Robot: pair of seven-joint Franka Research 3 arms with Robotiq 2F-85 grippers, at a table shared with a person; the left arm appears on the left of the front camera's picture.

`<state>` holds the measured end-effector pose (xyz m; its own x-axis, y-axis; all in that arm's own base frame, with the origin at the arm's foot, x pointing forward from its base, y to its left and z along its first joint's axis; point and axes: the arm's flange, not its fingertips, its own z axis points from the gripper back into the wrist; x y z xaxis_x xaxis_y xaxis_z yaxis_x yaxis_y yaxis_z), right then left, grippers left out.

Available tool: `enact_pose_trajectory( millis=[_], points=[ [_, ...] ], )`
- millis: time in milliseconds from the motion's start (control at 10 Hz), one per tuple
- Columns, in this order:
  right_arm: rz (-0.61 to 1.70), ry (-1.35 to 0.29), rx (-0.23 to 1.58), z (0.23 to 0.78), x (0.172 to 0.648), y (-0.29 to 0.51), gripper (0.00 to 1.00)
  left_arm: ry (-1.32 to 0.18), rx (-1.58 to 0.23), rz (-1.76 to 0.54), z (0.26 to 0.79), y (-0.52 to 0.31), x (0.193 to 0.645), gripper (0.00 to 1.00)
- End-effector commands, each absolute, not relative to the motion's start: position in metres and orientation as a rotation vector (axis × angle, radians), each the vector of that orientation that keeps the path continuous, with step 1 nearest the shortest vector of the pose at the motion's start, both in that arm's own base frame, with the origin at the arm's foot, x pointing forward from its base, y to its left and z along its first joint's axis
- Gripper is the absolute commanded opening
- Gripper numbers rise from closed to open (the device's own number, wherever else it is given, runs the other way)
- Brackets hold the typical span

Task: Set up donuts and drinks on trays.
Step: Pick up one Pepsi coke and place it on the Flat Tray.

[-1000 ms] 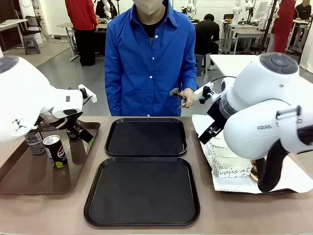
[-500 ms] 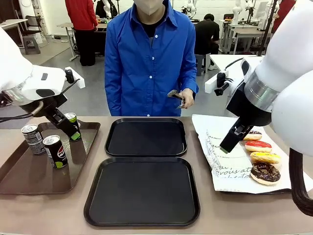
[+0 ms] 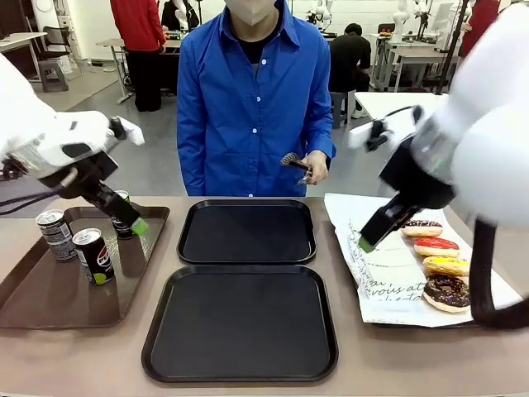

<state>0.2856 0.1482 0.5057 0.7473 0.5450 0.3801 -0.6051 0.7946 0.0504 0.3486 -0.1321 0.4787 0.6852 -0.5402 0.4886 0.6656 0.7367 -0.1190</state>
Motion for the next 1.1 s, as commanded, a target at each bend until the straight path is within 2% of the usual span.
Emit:
enact_pose_trajectory(
  millis=[0,100,300,600,1000],
  points=[
    [0.254,-0.375,0.777,0.473,0.299,0.073,1.00,-0.421,-0.968,-0.427,0.487,-0.077,0.376,1.00],
    [0.135,-0.368,0.896,0.460,0.302,0.040,1.00,-0.403,-1.125,-0.368,0.488,-0.056,0.376,1.00],
    [-0.031,-0.377,1.085,0.438,0.298,-0.023,1.00,-0.359,-1.275,-0.271,0.489,-0.007,0.381,1.00],
    [-0.160,-0.466,1.234,0.420,0.266,-0.097,1.00,-0.352,-1.270,-0.104,0.479,0.062,0.380,1.00],
    [-0.199,-0.501,1.272,0.425,0.227,-0.147,1.00,-0.325,-1.290,0.035,0.446,0.133,0.370,1.00]
  ],
)
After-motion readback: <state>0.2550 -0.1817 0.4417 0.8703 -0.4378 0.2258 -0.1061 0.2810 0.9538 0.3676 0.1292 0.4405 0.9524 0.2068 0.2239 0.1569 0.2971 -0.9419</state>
